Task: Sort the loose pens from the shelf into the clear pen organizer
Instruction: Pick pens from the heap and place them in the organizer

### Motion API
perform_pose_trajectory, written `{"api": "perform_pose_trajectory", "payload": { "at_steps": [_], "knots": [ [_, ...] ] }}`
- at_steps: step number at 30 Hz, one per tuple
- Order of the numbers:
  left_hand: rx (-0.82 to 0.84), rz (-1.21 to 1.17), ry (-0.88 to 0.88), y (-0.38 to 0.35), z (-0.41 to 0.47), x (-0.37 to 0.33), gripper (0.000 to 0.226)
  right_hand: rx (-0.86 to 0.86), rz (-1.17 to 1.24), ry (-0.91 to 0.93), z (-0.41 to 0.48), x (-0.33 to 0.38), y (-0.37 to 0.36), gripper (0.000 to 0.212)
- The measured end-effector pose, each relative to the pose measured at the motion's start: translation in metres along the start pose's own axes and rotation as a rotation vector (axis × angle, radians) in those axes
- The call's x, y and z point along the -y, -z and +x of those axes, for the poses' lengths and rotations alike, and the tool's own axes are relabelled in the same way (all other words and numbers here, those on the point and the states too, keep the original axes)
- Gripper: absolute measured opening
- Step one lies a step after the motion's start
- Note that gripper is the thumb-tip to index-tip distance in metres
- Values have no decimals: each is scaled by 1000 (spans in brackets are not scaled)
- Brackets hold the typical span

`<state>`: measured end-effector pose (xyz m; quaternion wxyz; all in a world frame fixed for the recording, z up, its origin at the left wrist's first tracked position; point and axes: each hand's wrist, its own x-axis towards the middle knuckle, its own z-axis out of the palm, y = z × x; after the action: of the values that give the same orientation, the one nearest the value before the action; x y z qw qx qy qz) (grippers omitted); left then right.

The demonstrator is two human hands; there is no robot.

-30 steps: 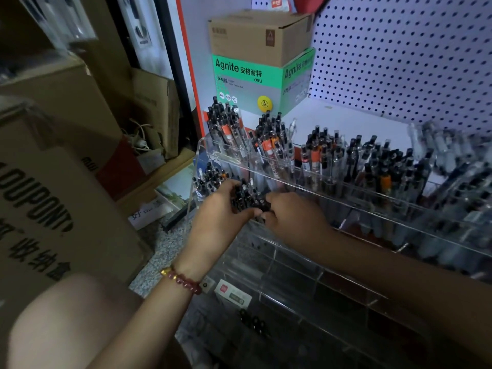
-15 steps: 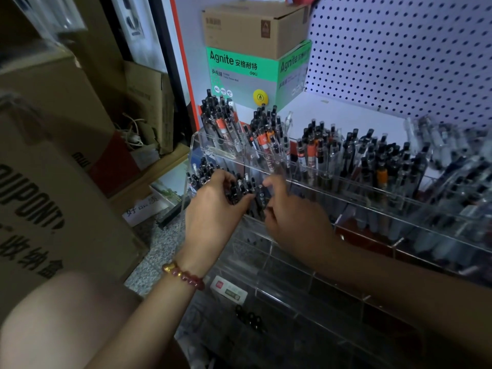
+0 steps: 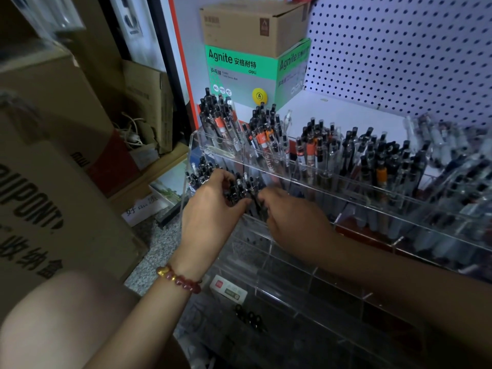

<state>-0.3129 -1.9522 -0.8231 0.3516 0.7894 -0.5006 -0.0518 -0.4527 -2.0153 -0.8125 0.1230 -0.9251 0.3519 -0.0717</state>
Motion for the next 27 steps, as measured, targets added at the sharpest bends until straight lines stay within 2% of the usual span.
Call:
{"api": "perform_pose_trajectory", "payload": {
  "at_steps": [4,7,10,15,18,23,27],
  "knots": [
    [8,-2,7,3,1,-2,42,5,-11,50,1,-2,4,24],
    [-49,39,16,9,0,-7,49,-61,-66,42,0,-2,8,25],
    [-121,37,-33,17,-4,-18,52,-196,-131,136,-3,-3,14,22],
    [-212,-5,-261,30,-13,-38,36,-448,-94,319,-22,0,51,25],
    [-178,-48,-435,40,-5,-59,25,-599,-85,374,-36,-9,91,21],
    [-71,-24,-730,44,22,-119,9,-744,-23,205,-46,-46,150,14],
    [-45,-63,-819,26,50,-168,5,-779,96,77,-39,-96,185,15]
  ]
}}
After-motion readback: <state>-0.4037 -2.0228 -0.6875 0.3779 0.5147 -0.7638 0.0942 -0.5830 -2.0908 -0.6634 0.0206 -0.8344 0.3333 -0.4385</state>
